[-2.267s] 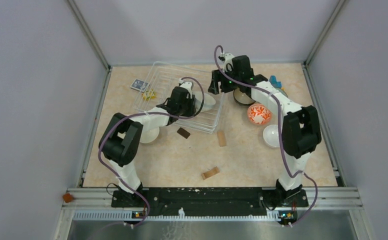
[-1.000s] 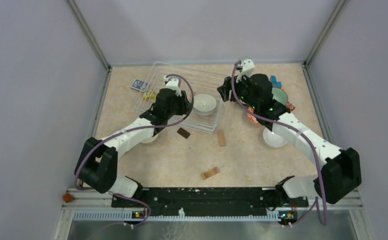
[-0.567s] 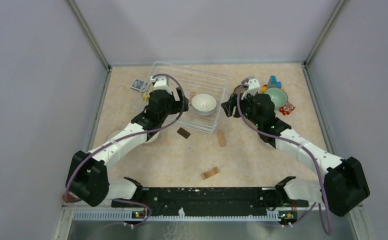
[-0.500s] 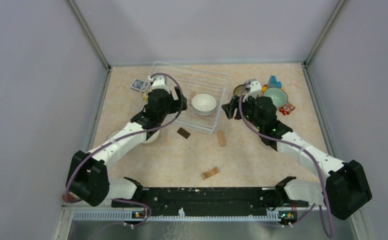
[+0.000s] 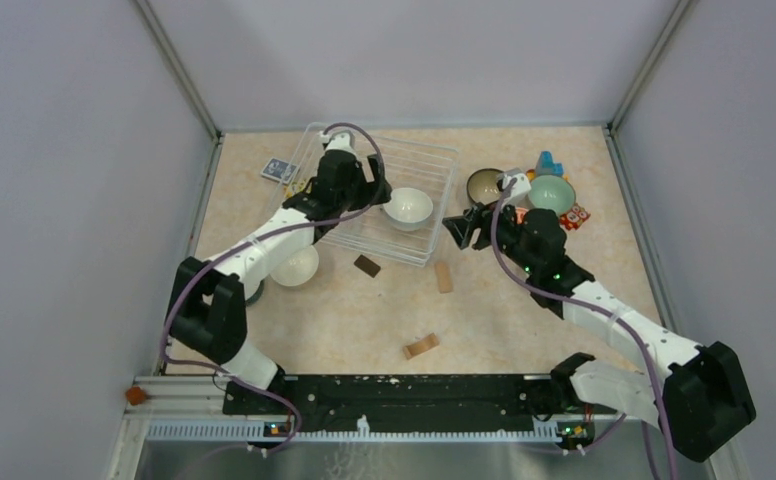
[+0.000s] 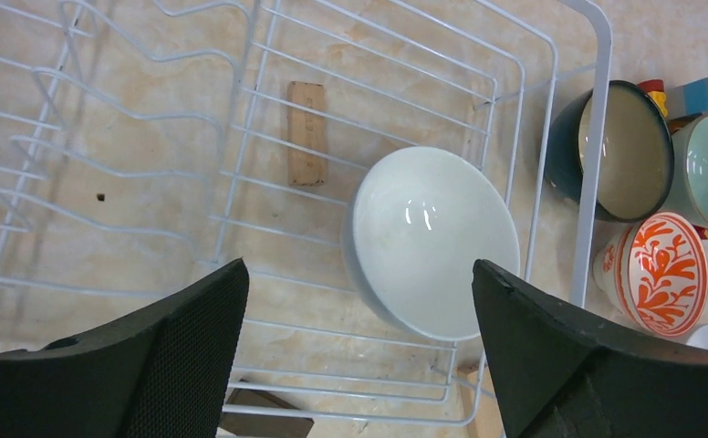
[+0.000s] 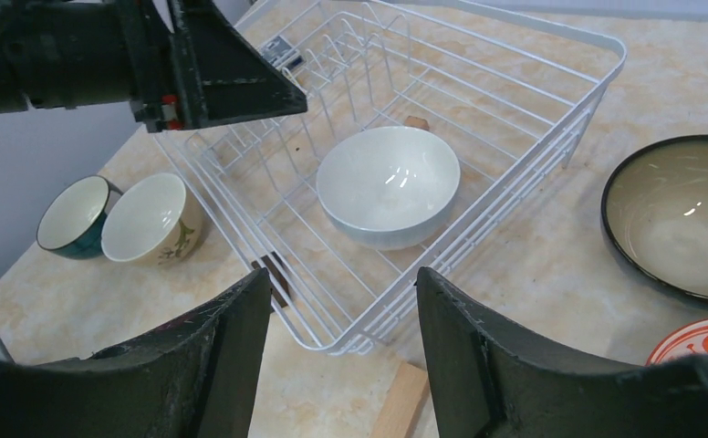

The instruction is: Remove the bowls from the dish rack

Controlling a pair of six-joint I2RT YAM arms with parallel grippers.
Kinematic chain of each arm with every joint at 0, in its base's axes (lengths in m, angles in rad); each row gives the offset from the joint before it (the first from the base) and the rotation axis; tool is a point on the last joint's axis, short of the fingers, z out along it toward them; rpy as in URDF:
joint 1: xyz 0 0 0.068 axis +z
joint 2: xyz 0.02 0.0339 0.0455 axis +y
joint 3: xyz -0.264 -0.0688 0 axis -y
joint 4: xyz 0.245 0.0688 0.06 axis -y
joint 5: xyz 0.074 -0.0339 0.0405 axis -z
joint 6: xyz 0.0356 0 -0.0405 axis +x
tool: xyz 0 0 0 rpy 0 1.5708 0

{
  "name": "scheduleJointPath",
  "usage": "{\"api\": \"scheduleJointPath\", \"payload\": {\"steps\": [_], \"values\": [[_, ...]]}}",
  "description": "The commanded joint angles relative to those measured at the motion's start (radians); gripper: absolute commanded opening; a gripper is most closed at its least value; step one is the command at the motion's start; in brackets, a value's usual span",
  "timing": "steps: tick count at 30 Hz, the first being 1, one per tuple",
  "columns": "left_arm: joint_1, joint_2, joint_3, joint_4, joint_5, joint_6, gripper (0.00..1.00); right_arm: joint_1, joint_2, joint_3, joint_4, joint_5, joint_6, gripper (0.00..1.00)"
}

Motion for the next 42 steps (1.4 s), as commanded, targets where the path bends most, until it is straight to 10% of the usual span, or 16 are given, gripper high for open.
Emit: {"api": "scheduleJointPath", "payload": {"steps": [1,29,42], "values": [[-0.003,0.078,0.105,-0.086,0.043,-0.051,0.94,-0.002,-0.039,-0.004,0.063,-0.007,0.01,0.6],[-0.019,0.264,0.131,-0.065,0.093,-0.137,0.67,-0.003,-0.068,-0.018,0.053,0.029,-0.006,0.6],[-0.019,0.178,0.114,-0.058,-0.021,-0.089,0.0,-0.002,-0.064,-0.018,0.05,0.034,-0.01,0.6]]}}
